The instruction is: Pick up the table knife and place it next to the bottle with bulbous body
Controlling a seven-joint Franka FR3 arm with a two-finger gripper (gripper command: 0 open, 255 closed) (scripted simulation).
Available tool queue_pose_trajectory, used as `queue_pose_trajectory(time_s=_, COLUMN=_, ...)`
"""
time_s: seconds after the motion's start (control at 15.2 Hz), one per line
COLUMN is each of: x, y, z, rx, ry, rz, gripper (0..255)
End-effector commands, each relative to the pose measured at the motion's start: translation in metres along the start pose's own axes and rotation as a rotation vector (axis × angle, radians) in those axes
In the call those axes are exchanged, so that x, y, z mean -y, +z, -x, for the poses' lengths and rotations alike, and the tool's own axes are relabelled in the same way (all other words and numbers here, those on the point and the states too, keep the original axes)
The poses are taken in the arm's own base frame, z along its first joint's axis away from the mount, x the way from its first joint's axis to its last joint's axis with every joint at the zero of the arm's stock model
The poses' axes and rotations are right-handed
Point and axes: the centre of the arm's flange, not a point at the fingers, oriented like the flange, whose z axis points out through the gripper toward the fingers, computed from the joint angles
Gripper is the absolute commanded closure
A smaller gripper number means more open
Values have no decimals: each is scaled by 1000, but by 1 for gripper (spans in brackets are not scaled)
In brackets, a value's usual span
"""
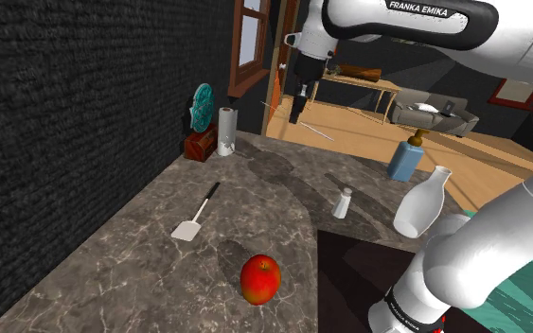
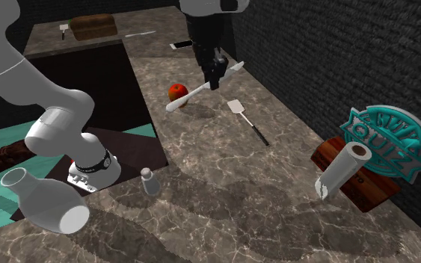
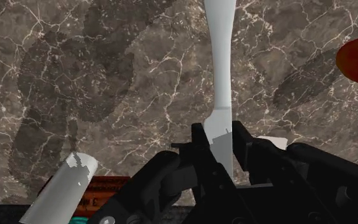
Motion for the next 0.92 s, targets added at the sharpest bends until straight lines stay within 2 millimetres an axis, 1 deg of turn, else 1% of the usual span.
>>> queue_pose_trajectory(time_s=0.0, x=-11, y=-3, z=25, rx=0, ry=-1, rz=-1, gripper=255)
queue_pose_trajectory(time_s=0.86, x=-85, y=-13, z=179, rx=0, ry=-1, rz=-1, gripper=255)
